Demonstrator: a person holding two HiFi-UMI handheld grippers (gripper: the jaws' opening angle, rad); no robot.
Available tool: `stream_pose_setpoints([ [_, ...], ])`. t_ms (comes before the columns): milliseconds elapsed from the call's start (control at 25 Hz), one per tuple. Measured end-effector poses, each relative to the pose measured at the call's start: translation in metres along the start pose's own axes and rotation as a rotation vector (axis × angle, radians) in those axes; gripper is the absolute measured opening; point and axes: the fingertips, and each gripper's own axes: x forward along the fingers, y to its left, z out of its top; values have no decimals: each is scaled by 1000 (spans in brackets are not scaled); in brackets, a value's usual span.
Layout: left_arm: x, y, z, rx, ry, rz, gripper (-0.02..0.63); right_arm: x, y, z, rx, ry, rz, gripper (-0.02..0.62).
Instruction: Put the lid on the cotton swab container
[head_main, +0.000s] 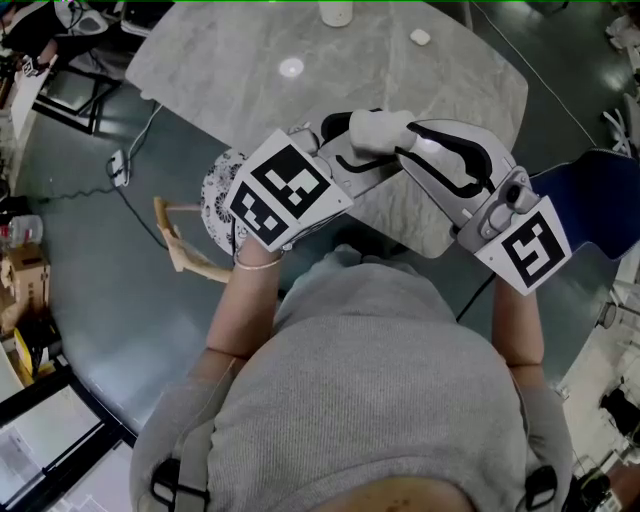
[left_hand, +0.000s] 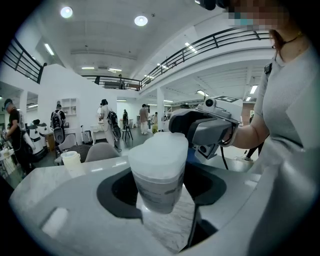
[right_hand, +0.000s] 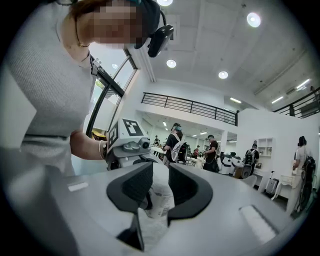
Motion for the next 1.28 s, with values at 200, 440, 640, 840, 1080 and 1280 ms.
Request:
stream_pose_setpoints([
  [200,2,0,-2,7,8,-1,259,1,0,-4,9,58,-2,98],
  [440,4,-3,1,-9,-45,-24,262,-1,-1,0,36,11,-7,94],
  [640,7,-2,-1,19,-34,-15,264,-2,-3,0,57,-30,-37,91],
  [840,11,-1,-7,28,-15,-5,264,-5,-7,2,88,-66,-69,79],
  [1080,14,3,-9,13,-28,10,264,-16,-20,0,108,-99,-142,3],
  [1280,17,6,-15,3,-29,13,264,-16,-25,-5,145,-99,-185,3],
])
